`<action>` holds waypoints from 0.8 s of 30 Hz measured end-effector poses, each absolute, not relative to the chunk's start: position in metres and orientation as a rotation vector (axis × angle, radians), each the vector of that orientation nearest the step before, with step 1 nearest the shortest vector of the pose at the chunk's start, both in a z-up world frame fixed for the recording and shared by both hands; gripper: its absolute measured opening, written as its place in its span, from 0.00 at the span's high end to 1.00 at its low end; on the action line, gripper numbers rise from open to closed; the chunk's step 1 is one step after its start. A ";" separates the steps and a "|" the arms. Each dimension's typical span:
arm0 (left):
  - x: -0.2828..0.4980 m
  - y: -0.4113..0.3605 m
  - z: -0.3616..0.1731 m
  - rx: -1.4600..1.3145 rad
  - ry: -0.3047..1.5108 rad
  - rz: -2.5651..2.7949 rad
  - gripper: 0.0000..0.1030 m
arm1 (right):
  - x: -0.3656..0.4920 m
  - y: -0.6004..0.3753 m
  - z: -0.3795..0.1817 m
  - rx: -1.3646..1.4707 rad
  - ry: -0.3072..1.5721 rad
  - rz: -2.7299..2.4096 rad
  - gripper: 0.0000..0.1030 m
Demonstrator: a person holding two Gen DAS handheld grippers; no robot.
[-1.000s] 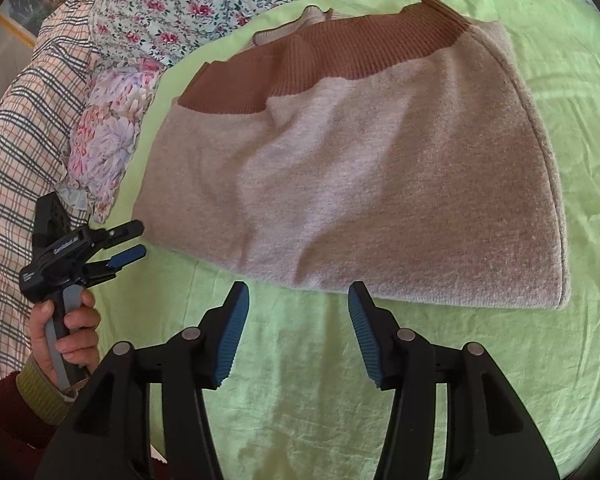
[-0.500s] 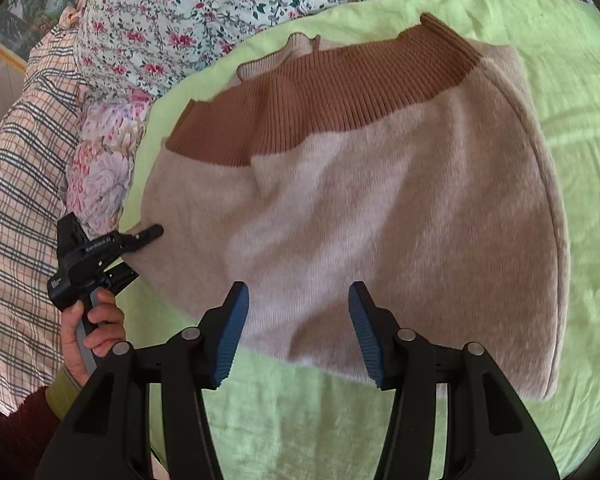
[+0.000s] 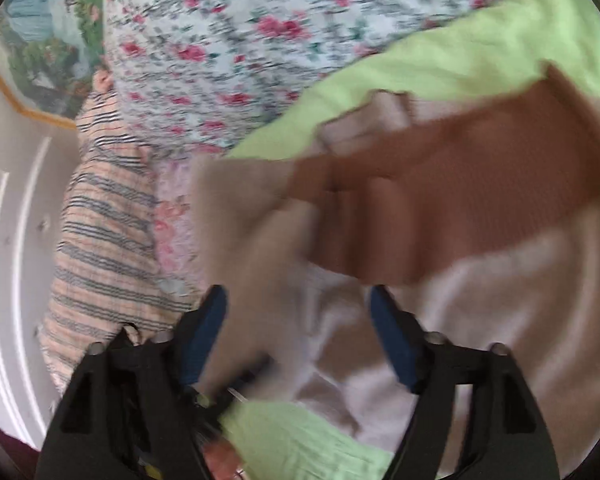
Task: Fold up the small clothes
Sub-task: 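Grasp the folded sweater edge with the left gripper while the right gripper grasps beside it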
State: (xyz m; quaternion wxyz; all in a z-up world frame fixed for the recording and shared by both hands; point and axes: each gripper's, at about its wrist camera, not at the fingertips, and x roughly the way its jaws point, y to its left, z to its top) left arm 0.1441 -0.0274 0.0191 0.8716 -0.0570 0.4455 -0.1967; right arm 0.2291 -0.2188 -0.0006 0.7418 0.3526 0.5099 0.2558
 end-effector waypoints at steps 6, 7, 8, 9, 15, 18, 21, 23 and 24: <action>0.144 -0.047 0.005 -0.096 0.971 -0.450 0.87 | 0.261 -0.183 -0.036 0.757 1.199 0.584 0.27; 0.145 -0.048 0.004 -0.094 0.974 -0.450 0.87 | 0.265 -0.180 -0.035 0.721 1.196 0.555 0.56; 0.144 -0.047 0.004 -0.089 0.978 -0.445 0.87 | 0.267 -0.179 -0.033 0.706 1.194 0.527 0.68; 0.145 -0.046 0.005 -0.085 0.977 -0.441 0.87 | 0.267 -0.181 -0.030 0.710 1.185 0.523 0.77; 0.146 -0.066 0.022 -0.104 0.961 -0.533 0.87 | 0.234 -0.219 0.028 0.527 1.010 0.518 0.86; 0.146 -0.102 0.015 -0.105 0.992 -0.595 0.87 | 0.220 -0.253 0.024 0.447 1.022 0.438 0.86; 0.149 -0.133 -0.005 -0.135 1.052 -0.627 0.87 | 0.207 -0.292 0.005 0.422 1.063 0.356 0.87; 0.155 -0.150 -0.019 -0.153 1.092 -0.635 0.87 | 0.203 -0.308 -0.007 0.384 1.083 0.321 0.87; 0.158 -0.157 -0.025 -0.165 1.110 -0.637 0.87 | 0.202 -0.312 -0.011 0.348 1.086 0.306 0.87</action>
